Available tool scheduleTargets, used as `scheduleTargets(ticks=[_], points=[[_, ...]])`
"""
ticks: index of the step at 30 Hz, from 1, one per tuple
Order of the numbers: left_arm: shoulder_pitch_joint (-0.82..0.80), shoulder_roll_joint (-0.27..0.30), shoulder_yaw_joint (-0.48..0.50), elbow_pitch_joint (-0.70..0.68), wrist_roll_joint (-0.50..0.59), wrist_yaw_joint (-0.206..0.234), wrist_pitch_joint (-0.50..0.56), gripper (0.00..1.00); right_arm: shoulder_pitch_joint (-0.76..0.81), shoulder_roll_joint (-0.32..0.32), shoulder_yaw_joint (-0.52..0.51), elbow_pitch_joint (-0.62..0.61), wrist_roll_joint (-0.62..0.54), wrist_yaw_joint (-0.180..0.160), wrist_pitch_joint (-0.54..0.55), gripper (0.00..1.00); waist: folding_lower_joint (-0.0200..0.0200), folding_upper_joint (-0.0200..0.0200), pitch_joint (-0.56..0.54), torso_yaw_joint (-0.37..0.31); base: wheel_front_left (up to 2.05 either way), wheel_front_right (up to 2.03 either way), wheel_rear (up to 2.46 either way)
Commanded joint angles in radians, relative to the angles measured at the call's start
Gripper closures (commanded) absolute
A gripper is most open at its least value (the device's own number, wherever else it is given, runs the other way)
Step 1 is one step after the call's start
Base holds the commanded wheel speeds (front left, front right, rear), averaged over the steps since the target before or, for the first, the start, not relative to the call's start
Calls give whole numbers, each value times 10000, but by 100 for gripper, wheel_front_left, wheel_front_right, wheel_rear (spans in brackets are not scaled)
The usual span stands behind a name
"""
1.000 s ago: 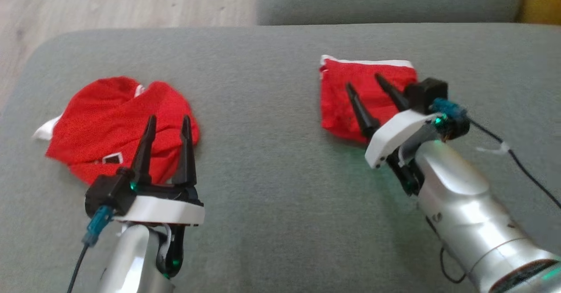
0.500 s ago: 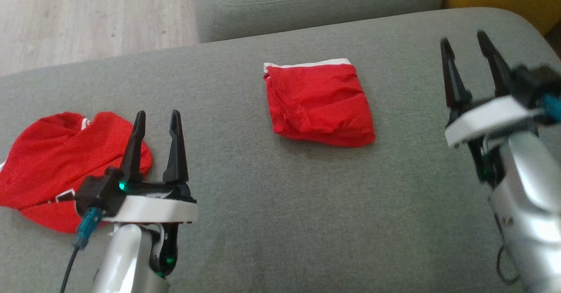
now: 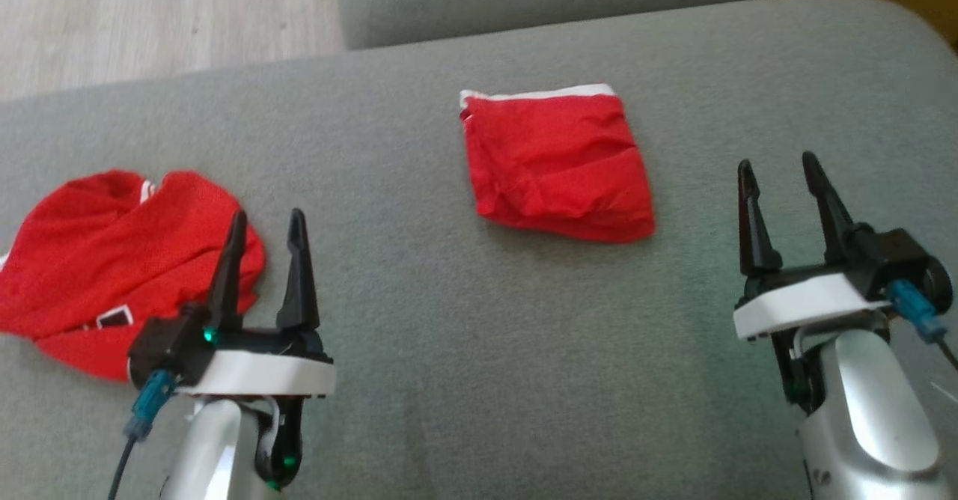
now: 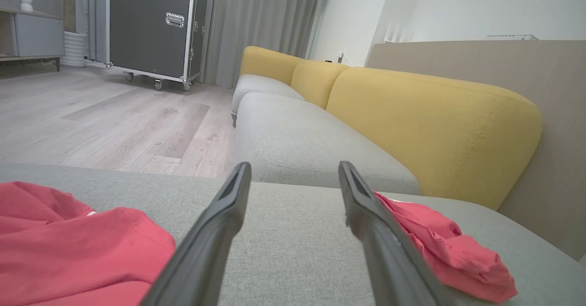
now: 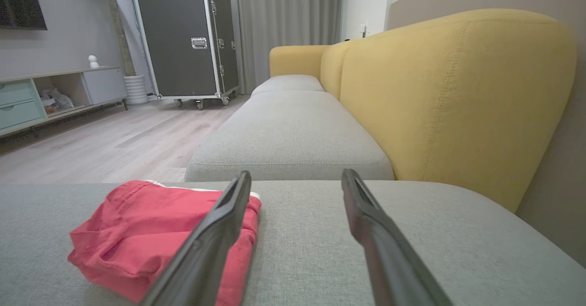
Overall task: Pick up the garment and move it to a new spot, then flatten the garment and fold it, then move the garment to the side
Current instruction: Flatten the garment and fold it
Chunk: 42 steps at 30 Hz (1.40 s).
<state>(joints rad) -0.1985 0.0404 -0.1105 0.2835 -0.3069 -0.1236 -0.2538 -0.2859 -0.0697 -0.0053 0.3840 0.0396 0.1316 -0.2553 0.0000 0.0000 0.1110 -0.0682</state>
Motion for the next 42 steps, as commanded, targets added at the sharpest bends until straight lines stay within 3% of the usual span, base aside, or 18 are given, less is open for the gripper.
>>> scheduleTargets(ticks=[1,8,18,24,30,36,42], points=[[-592,103,152,-334,88,-32,-80,0,-623,115,199,-295,-108,-9,-64,100,0,0,385,349,0,0,0],[-1046,101,-282,-264,-64,-48,-80,0,-1644,15,377,459,-343,-9,81,100,0,0,1251,1179,0,0,0],[-1675,100,-927,-170,-341,-50,-80,0,-3876,-266,40,3695,-801,-9,400,100,0,0,2137,2421,0,0,0],[-1759,99,-1040,-175,-420,-20,-80,0,-4603,-307,-119,5911,-1105,-9,358,100,0,0,2196,2677,0,0,0],[-1637,99,-987,-137,-451,34,-80,0,-5084,-16,-72,6467,-1131,-9,-11,100,0,0,1983,2654,0,0,0],[-1621,99,-1078,-169,-511,49,-80,0,-5126,172,867,7044,-1187,-9,-57,100,0,0,1835,2692,0,0,0],[-1510,99,-1104,-149,-567,69,-80,0,-4729,191,3116,6780,427,-9,-62,100,0,0,1688,2846,0,0,0]])
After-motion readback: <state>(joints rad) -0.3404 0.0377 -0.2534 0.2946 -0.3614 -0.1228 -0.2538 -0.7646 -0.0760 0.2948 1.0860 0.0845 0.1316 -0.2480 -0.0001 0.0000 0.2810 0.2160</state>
